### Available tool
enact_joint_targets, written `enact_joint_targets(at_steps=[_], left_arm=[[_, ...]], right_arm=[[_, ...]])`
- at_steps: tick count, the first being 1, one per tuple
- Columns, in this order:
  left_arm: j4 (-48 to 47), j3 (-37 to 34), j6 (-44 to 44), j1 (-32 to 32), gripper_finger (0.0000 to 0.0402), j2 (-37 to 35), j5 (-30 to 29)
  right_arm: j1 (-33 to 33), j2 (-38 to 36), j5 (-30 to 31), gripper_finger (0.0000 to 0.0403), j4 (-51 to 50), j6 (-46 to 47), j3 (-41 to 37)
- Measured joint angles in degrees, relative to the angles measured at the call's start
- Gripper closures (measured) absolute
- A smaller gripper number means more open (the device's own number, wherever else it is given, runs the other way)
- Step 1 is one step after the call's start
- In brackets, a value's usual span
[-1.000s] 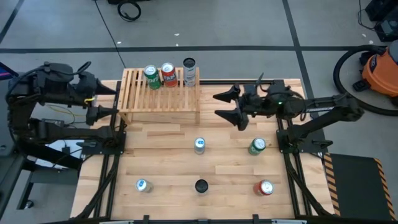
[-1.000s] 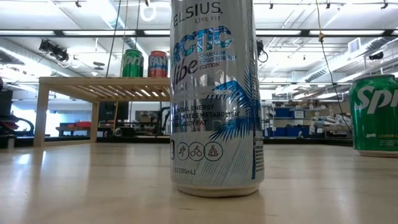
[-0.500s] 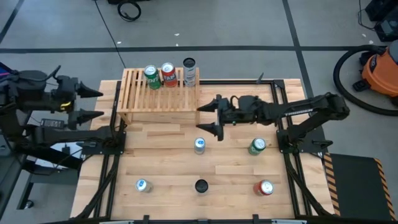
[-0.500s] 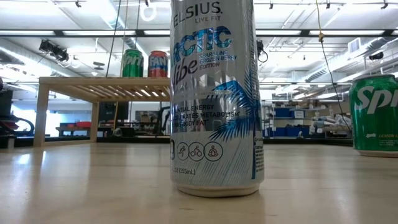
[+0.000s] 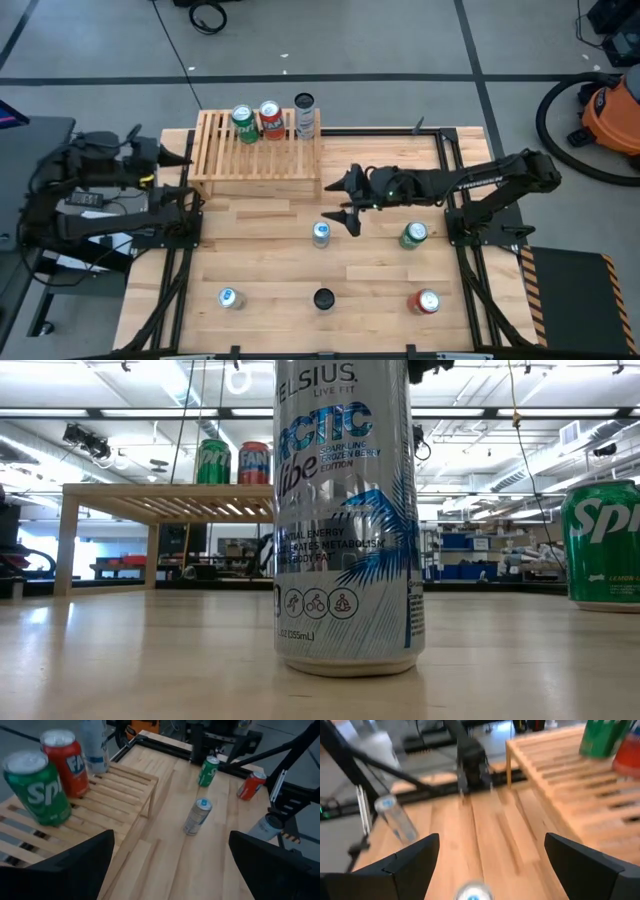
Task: Place canned beverage on shelf
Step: Put the top blue soda can on the shelf
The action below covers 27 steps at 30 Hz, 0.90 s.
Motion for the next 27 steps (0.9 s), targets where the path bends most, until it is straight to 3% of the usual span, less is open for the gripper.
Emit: enact_joint_targets(at_steps=[6, 10, 16, 27], left_arm=[[5.0, -10.39, -2.64, 0.0, 0.0005, -6.68, -0.06], [9.89, -16.98, -3.69, 0.0, 0.0005, -10.84, -0.06], [16.28, -24.68, -4.27, 0.0, 0.0005, -14.53, -0.06], [23.19, -32.14, -4.18, 0.0, 0.0005, -15.07, -0.06]], right_arm=[[3.68, 0.0, 9.52, 0.0031, -9.99, 3.26, -0.08], [6.52, 0.0, 12.54, 0.0031, -8.94, 5.05, -2.76], [8.47, 0.0, 18.38, 0.0031, 1.67, 6.64, -10.25], [8.06, 0.0, 16.72, 0.0031, 25.3, 7.52, -24.32]])
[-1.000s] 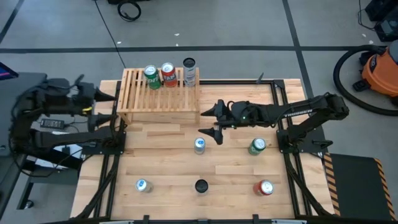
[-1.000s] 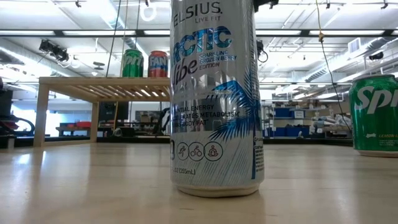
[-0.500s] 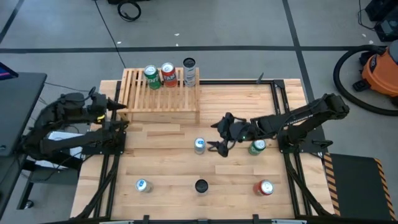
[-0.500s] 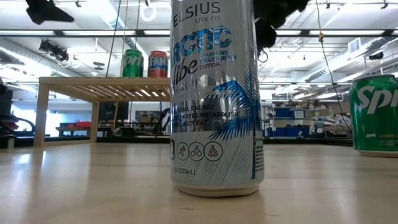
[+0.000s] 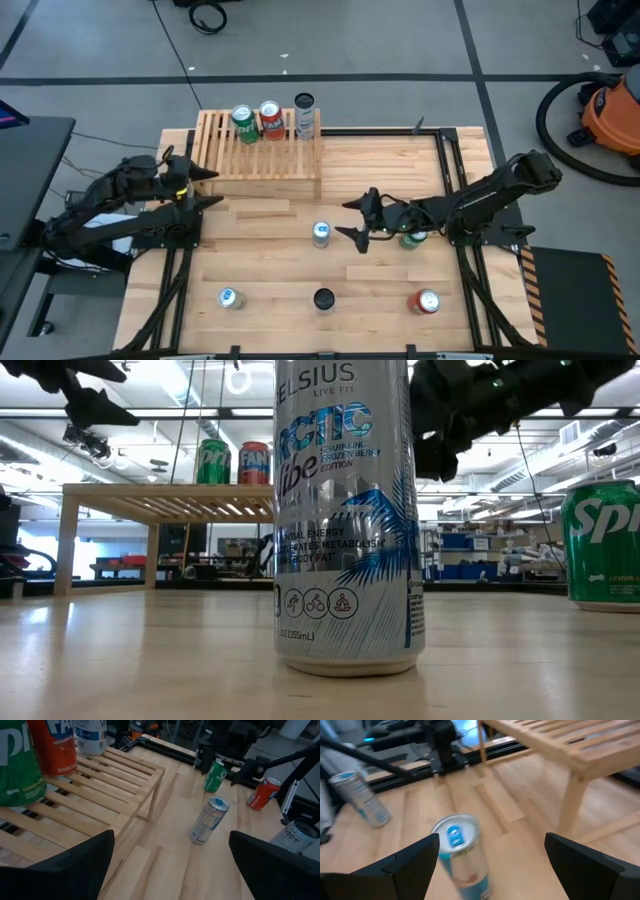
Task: Place canned beverage on shelf
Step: Put the top blue soda can on the shelf
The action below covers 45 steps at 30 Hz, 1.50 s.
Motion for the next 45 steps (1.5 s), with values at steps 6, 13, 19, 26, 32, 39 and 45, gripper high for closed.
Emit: enact_joint_targets(at_steps=[6, 13, 19, 26, 32, 39, 45], left_arm=[[0.9, -2.3, -1.52, -0.17, 0.0005, 0.0, 0.02], [0.93, -3.05, -2.43, -0.17, 0.0005, -0.5, 0.0], [-1.77, -3.05, -3.35, -0.17, 0.0005, -6.38, -0.02], [-4.01, -3.03, -5.11, -0.17, 0.0005, -14.09, 0.04], [-4.35, -3.03, -5.57, -0.17, 0.0005, -15.74, 0.16], [-5.11, -3.03, -6.62, -0.17, 0.0005, -15.67, 0.17], [-7.43, -3.03, -7.06, -0.17, 0.0005, -15.65, 0.17]], right_arm=[[-0.34, 0.0, -0.72, 0.0031, 1.62, 0.73, -2.27], [-2.27, 0.12, -3.66, 0.0031, 1.88, 3.03, -2.43], [-1.64, 8.26, -5.26, 0.0031, 9.74, -2.76, -2.25], [-1.46, 18.35, -6.14, 0.0031, 23.41, -8.4, -1.79], [-2.14, 23.64, -6.78, 0.0031, 28.73, -11.53, -0.67], [-3.76, 26.45, -9.31, 0.0031, 28.36, -12.02, 3.72], [-4.09, 25.7, -9.5, 0.005, 27.84, -11.97, 4.28]])
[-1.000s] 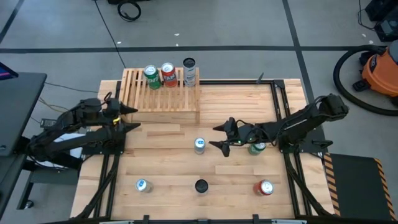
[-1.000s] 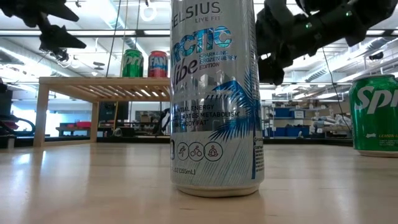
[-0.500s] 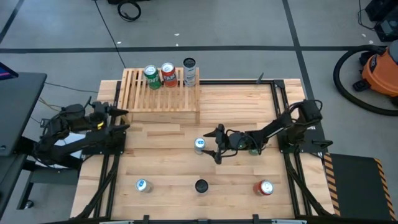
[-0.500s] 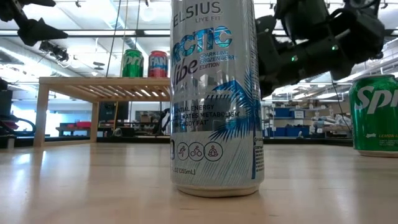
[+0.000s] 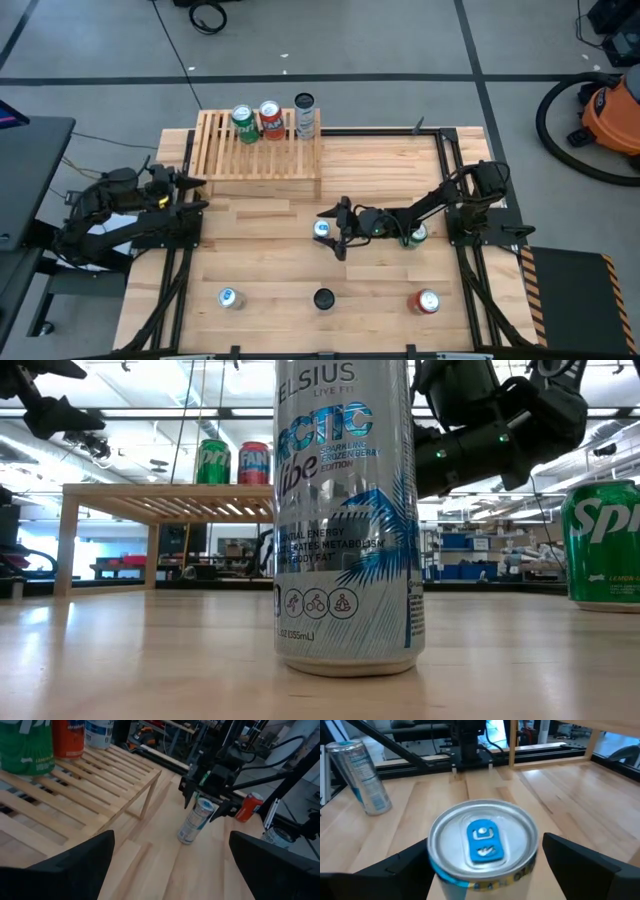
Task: Place canned beverage on shelf
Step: Put the top blue soda can on the shelf
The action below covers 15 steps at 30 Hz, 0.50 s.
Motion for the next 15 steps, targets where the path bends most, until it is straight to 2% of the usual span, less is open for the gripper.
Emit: enact_joint_targets(at_steps=[3, 8, 12, 15], left_arm=[[-0.2, 0.0, 0.0, 0.01, 0.0005, 0.02, 0.0], [-0.22, 0.0, 1.92, 0.0, 0.0005, 0.02, 0.0], [-0.31, 0.0, 4.27, 0.01, 0.0005, 0.02, 0.09], [-0.5, 0.0, 5.87, 0.0, 0.0005, 0.02, 2.58]], right_arm=[[0.0, 0.0, -0.14, 0.008, -0.34, 0.41, 0.0], [-0.03, 0.01, -1.03, 0.0155, -0.67, 2.2, 0.44], [-0.02, 0.09, -1.09, 0.0162, -0.82, 3.98, 1.45], [-0.02, 0.07, -1.11, 0.0162, -1.36, 5.09, 3.18]])
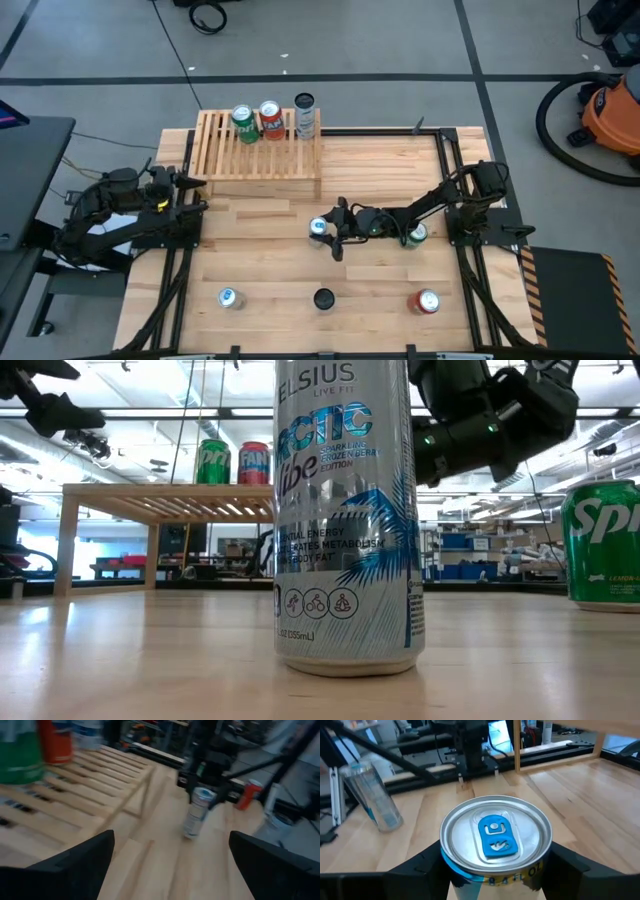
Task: Place canned beverage on shelf
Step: Put the top blue soda can on the shelf
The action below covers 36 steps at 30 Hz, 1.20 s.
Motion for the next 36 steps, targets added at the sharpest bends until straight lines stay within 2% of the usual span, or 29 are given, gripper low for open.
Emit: enact_joint_targets(at_steps=[5, 7, 12, 18, 25, 36], left_arm=[[0.0, 0.0, 2.45, 0.0, 0.0005, 0.0, 9.8], [0.03, 0.0, 3.86, 0.0, 0.0005, 0.0, 11.39], [0.07, 0.0, 6.24, 0.01, 0.0005, 0.0, 11.43], [0.66, 0.0, 6.35, 0.0, 0.0005, 0.0, 11.43], [7.82, 0.01, 5.51, 0.0, 0.0005, 0.73, 11.38], [12.05, 0.0, 6.25, 0.0, 0.0005, 11.52, 12.17]], right_arm=[[0.0, 0.0, -0.3, 0.0162, -4.75, 0.56, 5.16], [-0.04, 0.0, -0.33, 0.0162, -9.12, 0.61, 8.37], [-0.46, 0.02, -0.35, 0.0162, -19.66, 0.59, 17.78], [-0.62, 0.0, -2.05, 0.0162, -20.58, -0.93, 26.59], [-2.36, 0.55, -3.92, 0.0162, -21.46, -0.68, 32.0], [-3.71, 0.5, -7.45, 0.0162, -25.06, -2.22, 39.76]])
